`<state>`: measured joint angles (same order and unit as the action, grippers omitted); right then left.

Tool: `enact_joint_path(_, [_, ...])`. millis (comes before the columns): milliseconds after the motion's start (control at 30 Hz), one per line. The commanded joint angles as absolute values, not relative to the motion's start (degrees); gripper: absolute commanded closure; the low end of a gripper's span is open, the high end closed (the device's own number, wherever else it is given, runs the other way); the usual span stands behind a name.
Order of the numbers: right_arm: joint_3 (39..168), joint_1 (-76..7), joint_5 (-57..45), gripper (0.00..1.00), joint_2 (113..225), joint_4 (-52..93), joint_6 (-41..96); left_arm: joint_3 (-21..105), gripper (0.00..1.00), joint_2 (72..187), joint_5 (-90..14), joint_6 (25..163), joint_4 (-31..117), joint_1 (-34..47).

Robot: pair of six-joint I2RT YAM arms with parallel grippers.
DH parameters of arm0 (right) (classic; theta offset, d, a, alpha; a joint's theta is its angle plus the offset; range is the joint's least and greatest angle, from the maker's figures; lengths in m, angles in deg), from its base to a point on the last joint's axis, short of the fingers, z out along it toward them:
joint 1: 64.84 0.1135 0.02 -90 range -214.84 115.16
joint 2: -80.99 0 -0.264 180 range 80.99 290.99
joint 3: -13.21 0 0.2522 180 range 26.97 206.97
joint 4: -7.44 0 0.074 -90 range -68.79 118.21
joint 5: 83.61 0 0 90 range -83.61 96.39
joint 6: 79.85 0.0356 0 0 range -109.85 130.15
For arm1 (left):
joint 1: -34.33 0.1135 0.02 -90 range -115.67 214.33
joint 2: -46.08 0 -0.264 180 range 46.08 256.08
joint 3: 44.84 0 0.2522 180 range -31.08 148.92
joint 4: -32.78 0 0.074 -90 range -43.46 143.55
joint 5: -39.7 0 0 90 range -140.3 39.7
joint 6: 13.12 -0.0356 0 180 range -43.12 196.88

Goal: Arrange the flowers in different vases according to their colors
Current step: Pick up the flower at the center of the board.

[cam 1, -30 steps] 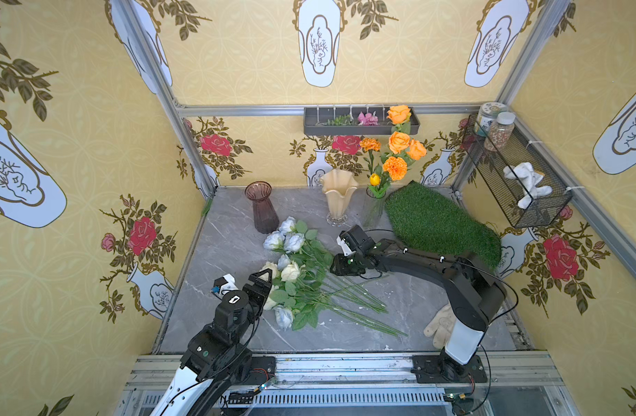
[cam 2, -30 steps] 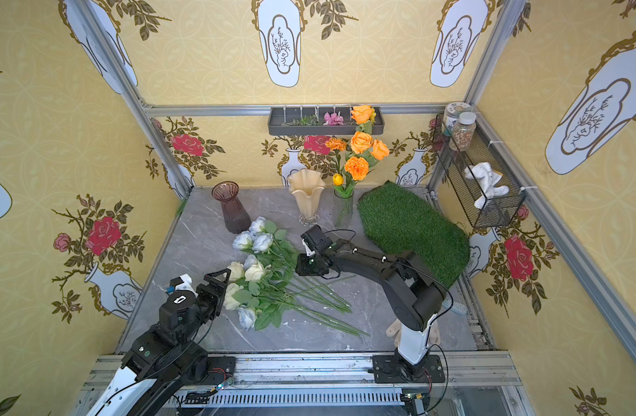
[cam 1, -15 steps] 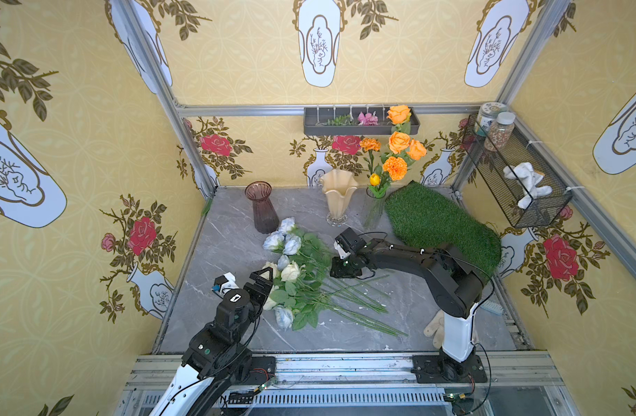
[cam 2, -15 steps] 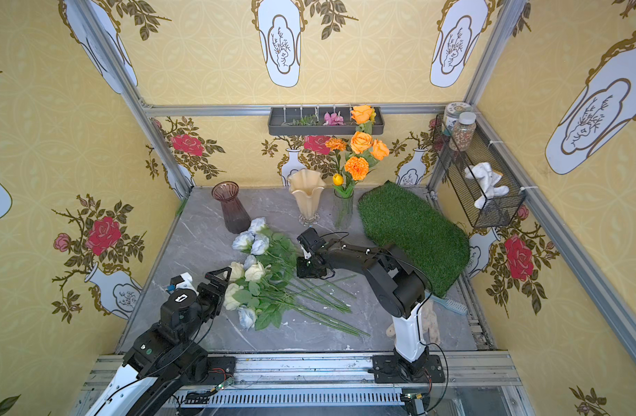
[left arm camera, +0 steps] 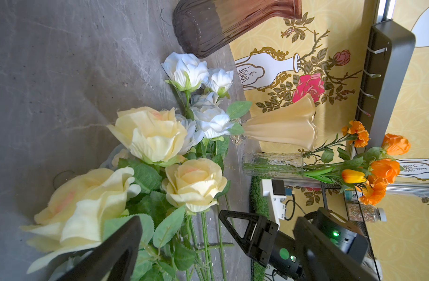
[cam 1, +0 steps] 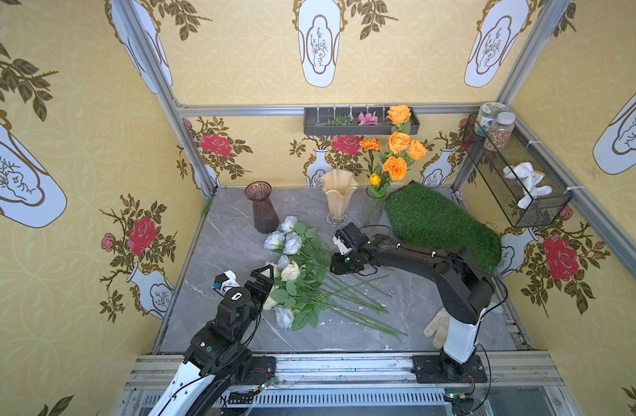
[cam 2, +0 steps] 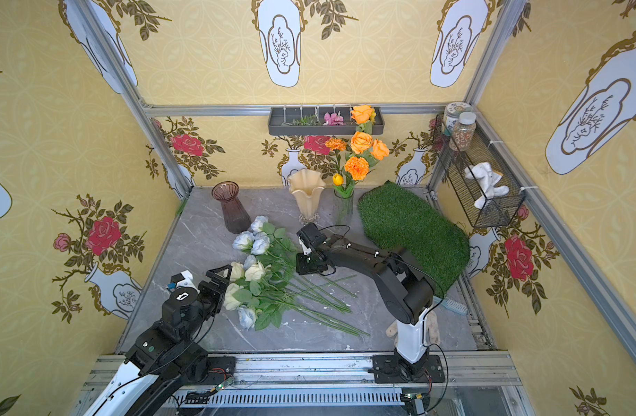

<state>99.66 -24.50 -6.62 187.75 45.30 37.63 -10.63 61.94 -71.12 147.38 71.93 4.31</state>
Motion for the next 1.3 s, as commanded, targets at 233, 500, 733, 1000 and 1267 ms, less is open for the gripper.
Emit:
enact_joint_path(233, [110.39,-28.12,-5.03,0.55,194.81,58.68,24.97,-10.85,0.01,62.51,-70.91,146.03,69.67,4.36])
enact_joint_path(500, [113.37,-27.53,-3.98,0.61,199.85,61.64,20.65,-11.32,0.00,62.27,-71.40,146.01,68.66,4.36])
enact_joint_path(733, [113.78,-26.17,-1.90,0.73,202.34,61.53,18.28,-10.78,0.00,64.04,-71.40,145.53,67.90,4.36])
enact_joint_path(1000, [113.29,-24.86,3.07,0.99,199.36,61.94,14.19,-10.67,0.00,64.69,-71.39,145.40,67.74,4.35])
enact_joint_path(1267, [115.79,-21.15,7.04,1.00,192.10,63.87,8.81,-10.36,0.00,65.31,-70.74,145.19,67.29,4.36])
